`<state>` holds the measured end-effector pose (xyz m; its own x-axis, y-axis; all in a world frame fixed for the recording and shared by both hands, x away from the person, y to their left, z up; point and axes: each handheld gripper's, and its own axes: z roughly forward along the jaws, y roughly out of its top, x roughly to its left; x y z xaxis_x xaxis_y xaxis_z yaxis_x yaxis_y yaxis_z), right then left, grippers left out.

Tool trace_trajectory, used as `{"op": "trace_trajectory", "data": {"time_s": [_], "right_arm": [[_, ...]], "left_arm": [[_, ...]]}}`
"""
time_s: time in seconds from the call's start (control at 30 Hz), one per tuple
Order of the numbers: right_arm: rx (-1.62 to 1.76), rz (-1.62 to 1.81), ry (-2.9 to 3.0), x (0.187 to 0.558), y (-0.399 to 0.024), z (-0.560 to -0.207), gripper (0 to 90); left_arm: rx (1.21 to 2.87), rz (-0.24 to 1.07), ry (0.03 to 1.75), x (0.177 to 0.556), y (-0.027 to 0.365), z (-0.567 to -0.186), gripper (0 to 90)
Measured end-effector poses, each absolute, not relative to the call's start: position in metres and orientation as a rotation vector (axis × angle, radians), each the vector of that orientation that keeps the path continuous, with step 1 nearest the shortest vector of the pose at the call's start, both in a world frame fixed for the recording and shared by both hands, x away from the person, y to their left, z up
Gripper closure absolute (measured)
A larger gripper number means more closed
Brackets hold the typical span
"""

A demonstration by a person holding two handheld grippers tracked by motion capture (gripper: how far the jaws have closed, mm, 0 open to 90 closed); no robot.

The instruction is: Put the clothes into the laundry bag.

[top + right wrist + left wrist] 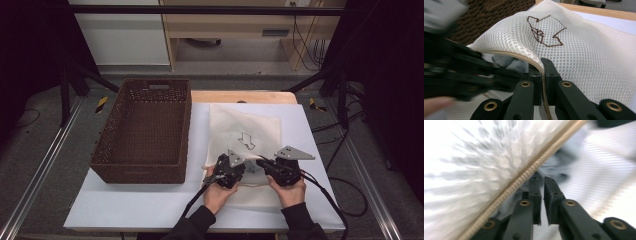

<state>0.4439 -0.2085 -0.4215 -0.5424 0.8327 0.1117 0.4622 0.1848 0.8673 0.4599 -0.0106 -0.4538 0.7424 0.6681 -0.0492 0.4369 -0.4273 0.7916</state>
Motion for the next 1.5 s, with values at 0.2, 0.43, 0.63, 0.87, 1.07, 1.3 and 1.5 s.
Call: {"op": "trace_trajectory", "data": {"time_s": [0.2, 0.43, 0.63, 0.87, 1.07, 1.3, 1.5], "right_arm": [[1.211, 1.293, 2.099, 0.443, -0.21, -0.421, 85.7], [1.181, 1.23, 2.18, 0.436, -0.207, -0.426, 74.1], [1.197, 1.157, 2.261, 0.43, -0.198, -0.441, 56.8], [1.286, 1.188, 2.196, 0.419, -0.214, -0.45, 45.8], [1.36, 1.046, 2.065, 0.397, -0.244, -0.46, 37.4], [1.462, 0.961, 2.134, 0.413, -0.253, -0.481, 43.8], [1.456, 0.934, 2.12, 0.419, -0.26, -0.481, 53.5]], "left_arm": [[2.108, 0.365, 0.735, 0.435, 0.026, -0.42, 75.2], [2.184, 0.422, 0.806, 0.419, 0.074, -0.419, 63.5], [2.215, 0.419, 0.891, 0.417, 0.1, -0.437, 63.6], [2.225, 0.385, 0.92, 0.42, 0.11, -0.456, 73.4], [2.221, 0.381, 0.943, 0.426, 0.115, -0.466, 81.3], [2.214, 0.352, 0.946, 0.428, 0.118, -0.471, 87.8], [2.206, 0.325, 0.923, 0.42, 0.117, -0.471, 88.2]]}}
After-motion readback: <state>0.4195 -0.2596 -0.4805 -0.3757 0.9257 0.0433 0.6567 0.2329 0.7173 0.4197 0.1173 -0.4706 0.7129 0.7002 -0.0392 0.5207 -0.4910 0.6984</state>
